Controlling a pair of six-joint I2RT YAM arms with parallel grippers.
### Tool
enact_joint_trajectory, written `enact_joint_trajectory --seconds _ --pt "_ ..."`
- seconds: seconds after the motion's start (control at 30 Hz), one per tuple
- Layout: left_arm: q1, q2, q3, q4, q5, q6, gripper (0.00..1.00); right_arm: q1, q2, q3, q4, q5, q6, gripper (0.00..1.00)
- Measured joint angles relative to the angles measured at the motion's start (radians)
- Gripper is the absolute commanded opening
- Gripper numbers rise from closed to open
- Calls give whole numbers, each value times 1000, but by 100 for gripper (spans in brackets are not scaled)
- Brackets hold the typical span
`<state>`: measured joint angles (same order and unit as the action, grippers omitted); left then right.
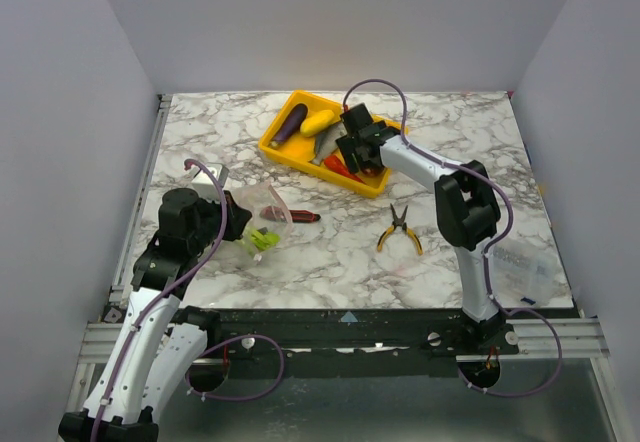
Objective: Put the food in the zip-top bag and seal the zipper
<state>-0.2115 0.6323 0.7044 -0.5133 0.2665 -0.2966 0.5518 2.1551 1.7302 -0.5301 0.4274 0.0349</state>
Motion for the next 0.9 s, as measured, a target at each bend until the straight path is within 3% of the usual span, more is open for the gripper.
enact_joint_trajectory --seconds 0.23,0.53,0.73,0.9 --pt "-8 10 0 1 31 -8 0 0 0 -27 18 -4 8 53" --pt "-23 11 0 0 30 -7 0 0 -102 -92 34 -15 47 25" --pt "-24 11 0 0 18 -6 0 3 -396 -242 105 -129 143 20" --pt "-24 11 0 0 16 -6 0 54 -674 -540 343 -353 281 22"
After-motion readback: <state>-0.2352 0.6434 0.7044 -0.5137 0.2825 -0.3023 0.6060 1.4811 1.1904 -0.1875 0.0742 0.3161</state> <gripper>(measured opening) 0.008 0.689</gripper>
